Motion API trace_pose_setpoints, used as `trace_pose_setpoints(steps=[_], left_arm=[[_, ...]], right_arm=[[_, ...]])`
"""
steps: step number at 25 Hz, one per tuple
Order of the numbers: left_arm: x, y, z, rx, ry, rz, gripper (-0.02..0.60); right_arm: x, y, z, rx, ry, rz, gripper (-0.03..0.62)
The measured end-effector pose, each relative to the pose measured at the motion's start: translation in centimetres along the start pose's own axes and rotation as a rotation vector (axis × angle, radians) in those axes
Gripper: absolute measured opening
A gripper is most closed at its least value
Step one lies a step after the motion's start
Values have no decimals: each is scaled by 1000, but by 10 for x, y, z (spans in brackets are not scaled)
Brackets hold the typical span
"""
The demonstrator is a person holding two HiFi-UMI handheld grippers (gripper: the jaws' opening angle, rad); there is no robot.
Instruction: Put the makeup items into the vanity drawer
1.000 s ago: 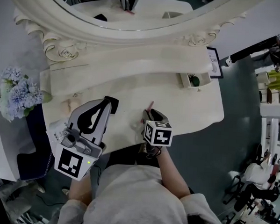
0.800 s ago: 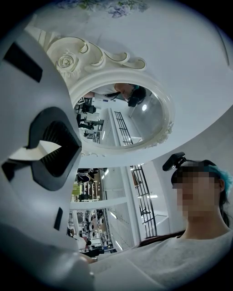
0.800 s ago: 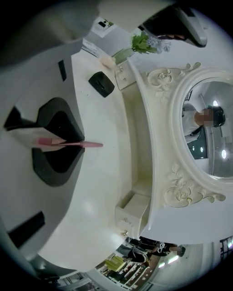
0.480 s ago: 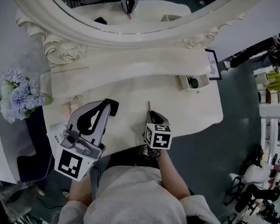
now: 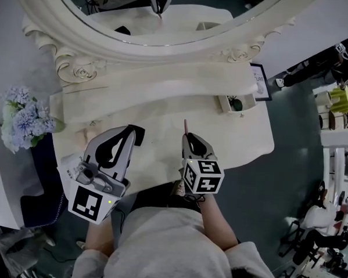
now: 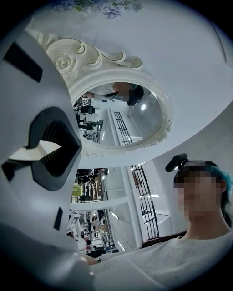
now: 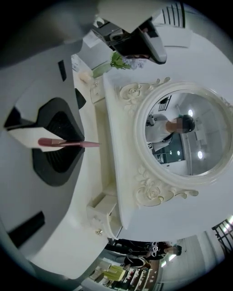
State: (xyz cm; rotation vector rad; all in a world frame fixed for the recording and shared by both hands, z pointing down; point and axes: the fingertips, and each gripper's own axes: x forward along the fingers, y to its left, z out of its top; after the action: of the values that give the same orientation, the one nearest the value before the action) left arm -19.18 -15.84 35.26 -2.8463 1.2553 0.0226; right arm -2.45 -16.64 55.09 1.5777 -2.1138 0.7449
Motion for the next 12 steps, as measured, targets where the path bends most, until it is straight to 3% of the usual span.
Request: trace_pose_setpoints(steps=[12], left_arm=[[2,-12,7,20,-10,-5,8]], right_arm=[[-29,13,47,-33,-186,81,54]])
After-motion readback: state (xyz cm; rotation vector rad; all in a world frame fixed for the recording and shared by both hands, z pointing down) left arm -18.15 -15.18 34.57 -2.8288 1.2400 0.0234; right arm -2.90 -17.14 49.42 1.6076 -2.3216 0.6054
